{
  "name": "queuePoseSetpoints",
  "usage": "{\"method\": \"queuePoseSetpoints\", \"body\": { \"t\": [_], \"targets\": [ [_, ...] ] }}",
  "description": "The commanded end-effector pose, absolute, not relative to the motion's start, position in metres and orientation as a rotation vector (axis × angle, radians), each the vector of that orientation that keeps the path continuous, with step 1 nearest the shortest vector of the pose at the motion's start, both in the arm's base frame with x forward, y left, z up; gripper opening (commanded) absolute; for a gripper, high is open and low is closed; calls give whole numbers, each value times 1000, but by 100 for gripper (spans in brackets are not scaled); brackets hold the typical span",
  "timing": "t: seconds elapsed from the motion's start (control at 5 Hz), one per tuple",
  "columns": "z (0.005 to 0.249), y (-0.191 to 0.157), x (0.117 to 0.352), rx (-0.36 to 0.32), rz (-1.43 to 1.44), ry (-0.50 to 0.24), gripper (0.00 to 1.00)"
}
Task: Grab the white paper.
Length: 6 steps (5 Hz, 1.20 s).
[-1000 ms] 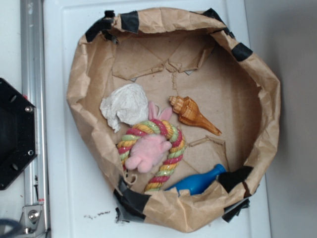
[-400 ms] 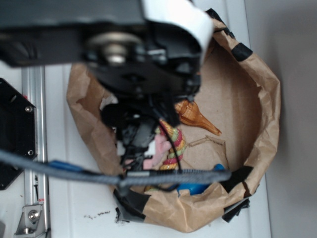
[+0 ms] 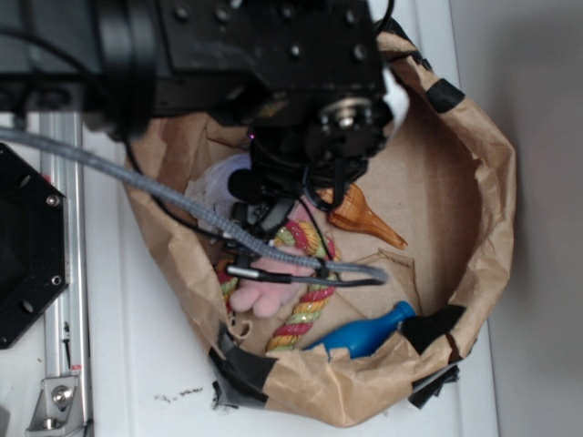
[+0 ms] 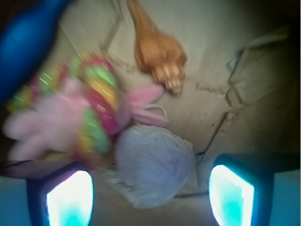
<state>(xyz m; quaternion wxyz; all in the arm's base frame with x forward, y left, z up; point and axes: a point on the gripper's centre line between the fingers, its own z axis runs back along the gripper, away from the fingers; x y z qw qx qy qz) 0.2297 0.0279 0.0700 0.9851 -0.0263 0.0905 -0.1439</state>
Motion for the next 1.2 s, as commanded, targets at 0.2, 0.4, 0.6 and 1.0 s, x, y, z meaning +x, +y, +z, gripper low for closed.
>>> {"method": "queuePoseSetpoints", "body": {
  "t": [0.2,0.4,0.6,1.0],
  "targets": [
    [27,37,207,-39,-351,218,94],
    [29,36,208,-31,-332,192,0],
    [31,36,207,-26,-329,177,0],
    [90,22,227,-15,-273,24,0]
  ]
}}
